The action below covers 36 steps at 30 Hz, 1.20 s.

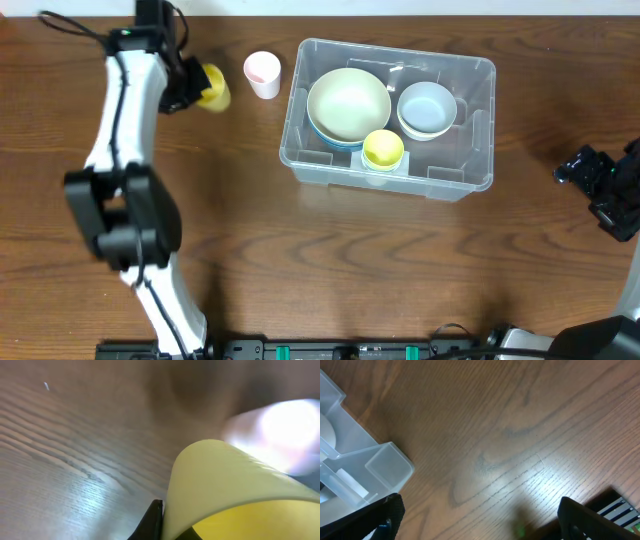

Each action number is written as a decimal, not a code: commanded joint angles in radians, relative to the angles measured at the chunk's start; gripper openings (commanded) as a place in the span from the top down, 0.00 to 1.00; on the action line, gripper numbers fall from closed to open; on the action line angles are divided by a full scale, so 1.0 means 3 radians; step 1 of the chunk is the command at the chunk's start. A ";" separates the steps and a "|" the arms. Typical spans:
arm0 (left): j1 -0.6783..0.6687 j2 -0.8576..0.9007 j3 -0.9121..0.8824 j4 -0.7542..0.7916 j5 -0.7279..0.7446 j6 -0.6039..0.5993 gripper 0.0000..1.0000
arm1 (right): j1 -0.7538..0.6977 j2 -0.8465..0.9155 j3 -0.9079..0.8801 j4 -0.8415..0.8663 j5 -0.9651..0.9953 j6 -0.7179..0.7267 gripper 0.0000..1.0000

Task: Pack container
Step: 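Carry the yellow cup to the container's right side and lower it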

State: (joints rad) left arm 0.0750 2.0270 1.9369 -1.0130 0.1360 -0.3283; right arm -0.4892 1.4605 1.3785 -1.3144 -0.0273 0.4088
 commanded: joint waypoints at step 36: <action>-0.2856 0.0178 0.0022 0.0955 -0.0680 0.0020 0.94 | -0.0018 -0.0005 -0.0003 0.0006 0.0001 -0.0045 0.01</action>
State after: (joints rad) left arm -0.7834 2.0594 1.9396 -0.7341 -0.0509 -0.3279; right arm -0.4892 1.4605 1.3785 -1.3140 -0.0273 0.4088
